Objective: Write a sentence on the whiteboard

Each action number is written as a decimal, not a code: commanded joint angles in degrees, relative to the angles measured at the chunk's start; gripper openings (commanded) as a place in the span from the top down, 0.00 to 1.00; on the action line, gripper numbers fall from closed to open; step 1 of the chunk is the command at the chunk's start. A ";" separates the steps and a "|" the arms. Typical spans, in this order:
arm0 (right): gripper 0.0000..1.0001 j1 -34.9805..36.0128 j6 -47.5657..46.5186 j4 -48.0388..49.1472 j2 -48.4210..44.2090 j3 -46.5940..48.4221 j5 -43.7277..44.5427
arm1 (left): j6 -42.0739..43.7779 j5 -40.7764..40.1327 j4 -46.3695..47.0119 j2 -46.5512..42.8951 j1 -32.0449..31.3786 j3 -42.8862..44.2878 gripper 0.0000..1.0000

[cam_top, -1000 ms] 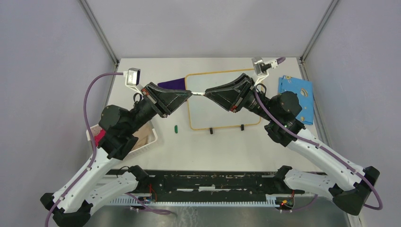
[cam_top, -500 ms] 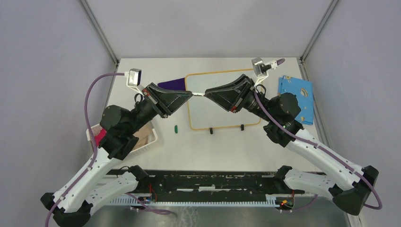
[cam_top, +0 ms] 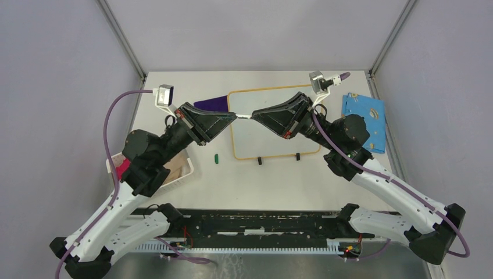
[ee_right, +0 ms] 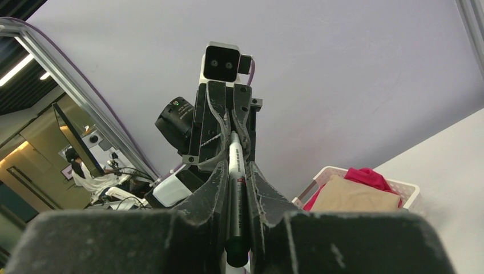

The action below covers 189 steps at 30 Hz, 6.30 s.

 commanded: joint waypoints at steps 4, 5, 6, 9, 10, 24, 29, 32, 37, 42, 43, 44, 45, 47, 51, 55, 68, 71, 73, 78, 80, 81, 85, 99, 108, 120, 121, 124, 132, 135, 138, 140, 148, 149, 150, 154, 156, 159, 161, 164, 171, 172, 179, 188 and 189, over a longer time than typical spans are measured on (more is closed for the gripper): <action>1.00 0.24 -7.84 -4.50 -3.88 0.27 2.78 | 3.23 -3.31 -5.28 0.44 0.31 2.18 0.52; 1.00 0.25 -10.16 -7.32 -5.13 0.43 4.67 | 3.52 -3.93 -6.32 0.28 0.26 2.31 0.41; 1.00 0.25 -12.67 -9.70 -6.07 0.37 6.50 | 4.04 -4.66 -7.58 0.02 0.30 2.47 0.32; 1.00 0.27 -21.22 -18.56 -9.29 1.29 13.08 | 6.68 -7.09 -11.72 -1.23 0.31 3.16 0.20; 1.00 0.23 -23.63 -21.33 -10.10 1.55 15.80 | 7.66 -8.03 -12.91 -1.85 0.31 3.30 0.18; 1.00 15.55 -55.79 -28.10 -7.53 -1.51 61.34 | 35.24 -25.70 -32.57 -5.80 0.31 2.28 0.13; 1.00 21.94 -66.25 -17.15 -2.74 -6.21 74.07 | 38.47 -29.98 -27.60 -5.06 0.31 -1.56 0.11; 1.00 21.90 -66.90 -13.31 -2.54 -9.04 73.69 | 39.32 -32.45 -25.52 -3.21 0.31 -2.59 0.10; 1.00 21.05 -67.74 -10.28 -3.92 -13.47 70.24 | 41.66 -34.45 -26.12 1.40 0.31 -2.05 0.09; 1.00 18.11 -64.95 -10.50 -3.56 -14.64 63.58 | 45.06 -32.89 -25.31 4.11 0.31 -3.34 0.04; 1.00 17.95 -64.88 -10.30 -3.38 -14.80 63.44 | 45.87 -31.79 -24.41 4.56 0.31 -3.75 0.03; 1.00 17.90 -64.88 -9.92 -3.37 -15.07 63.44 | 46.26 -30.85 -23.54 5.46 0.31 -3.92 0.03; 1.00 17.86 -65.09 -9.21 -3.44 -15.62 63.40 | 46.57 -30.21 -23.15 6.29 0.31 -3.83 0.04; 1.00 17.88 -65.34 -8.00 -3.82 -16.52 63.41 | 46.89 -29.48 -22.60 7.90 0.35 -3.55 0.03; 1.00 17.86 -65.41 -7.62 -5.76 -17.79 62.91 | 45.44 -26.41 -22.32 9.40 0.57 -3.61 0.03; 1.00 17.92 -65.08 -9.76 -8.02 -18.48 62.70 | 40.41 -26.93 -23.12 9.52 0.57 -3.03 0.04; 1.00 17.91 -65.01 -12.07 -12.05 -20.54 57.89 | 36.13 -44.42 -24.34 11.67 0.57 -0.03 0.00; 1.00 17.91 -64.14 -11.45 -11.66 -20.57 57.49 | 34.43 -45.00 -23.92 14.11 1.24 -1.29 0.00; 1.00 17.89 -63.92 -11.44 -11.63 -20.38 56.91 | 30.92 -39.17 -22.37 15.09 2.86 -2.65 0.00; 1.00 17.94 -63.87 -10.74 -12.74 -20.67 56.80 | 27.17 -24.63 -18.60 16.88 10.08 -4.45 0.00; 1.00 17.90 -64.18 -10.06 -13.19 -21.29 56.27 | 26.38 -16.56 -16.28 17.05 15.06 -5.63 0.00; 1.00 17.87 -64.25 -9.79 -13.35 -21.58 55.93 | 26.01 -12.04 -14.99 17.30 17.45 -6.29 0.00; 1.00 17.92 -64.27 -8.79 -13.55 -22.53 54.20 | 26.21 2.54 -6.11 19.46 22.57 -10.60 0.00; 1.00 17.93 -62.77 -9.72 -15.05 -23.28 50.88 | 31.55 9.89 1.53 26.78 22.63 -12.31 0.00; 1.00 17.86 -62.68 -11.23 -14.64 -22.68 50.20 | 35.58 18.41 8.74 33.79 22.63 -15.77 0.01; 1.00 17.95 -60.88 -9.37 -12.27 -22.57 49.98 | 34.20 29.02 16.93 42.15 24.37 -16.37 0.14; 1.00 17.94 -60.25 -8.90 -12.08 -22.73 50.20 | 34.61 29.15 16.96 42.51 24.43 -16.46 0.14; 1.00 17.88 -57.91 -5.74 -11.43 -23.82 50.71 | 35.32 29.22 17.37 43.68 24.48 -16.97 0.16; 1.00 17.93 -55.52 -1.89 -4.21 -20.93 52.62 | 36.74 29.14 17.60 46.22 24.48 -17.36 0.29; 1.00 17.92 -54.31 0.15 -1.35 -19.32 54.38 | 37.79 28.51 16.70 46.59 24.48 -17.25 0.34; 1.00 17.78 -53.57 0.77 2.04 -16.61 55.82 | 39.05 27.91 15.53 46.60 24.64 -17.05 0.37; 1.00 17.64 -53.09 1.40 4.07 -15.19 57.02 | 39.22 27.85 15.47 46.53 24.74 -17.09 0.39; 1.00 14.94 -49.85 3.98 9.93 -11.98 57.22 | 39.98 27.26 14.84 46.76 24.74 -17.02 0.45; 1.00 14.62 -49.85 4.24 10.61 -11.62 57.01 | 40.17 27.24 14.69 46.74 24.81 -17.03 0.45; 1.00 14.40 -49.77 4.57 11.32 -11.23 56.79 | 40.38 27.15 14.57 46.64 24.89 -17.07 0.46; 1.00 13.58 -49.43 5.44 13.90 -10.06 55.87 | 40.65 26.84 14.50 46.61 25.34 -17.00 0.52; 1.00 13.12 -48.87 5.79 15.13 -9.56 55.38 | 40.77 26.84 14.43 46.51 25.36 -17.12 0.55; 1.00 12.65 -48.19 6.30 16.51 -8.74 54.58 | 40.79 26.94 14.50 46.48 25.36 -17.03 0.58; 1.00 12.41 -47.82 6.48 17.57 -8.01 53.99 | 40.84 26.98 14.50 46.51 25.36 -17.00 0.61; 1.00 11.99 -47.42 6.17 19.22 -6.49 53.32 | 40.87 27.03 14.50 46.47 25.36 -17.04 0.64; 1.00 11.48 -46.66 5.97 22.38 -3.84 52.59 | 40.95 27.06 14.50 46.05 25.40 -17.05 0.70; 1.00 11.32 -46.45 5.84 22.87 -3.50 52.60 | 40.92 27.06 14.50 46.11 25.37 -17.03 0.71; 1.00 9.64 -44.38 5.17 24.97 -2.04 51.77 | 41.09 26.75 14.06 46.01 25.36 -16.86 0.74; 1.00 8.39 -42.93 4.91 26.89 -0.35 49.97 | 41.11 26.71 13.97 45.89 25.36 -16.76 0.77; 1.00 8.28 -42.80 4.87 27.05 -0.23 49.84 | 41.18 26.63 13.95 45.80 25.38 -16.78 0.77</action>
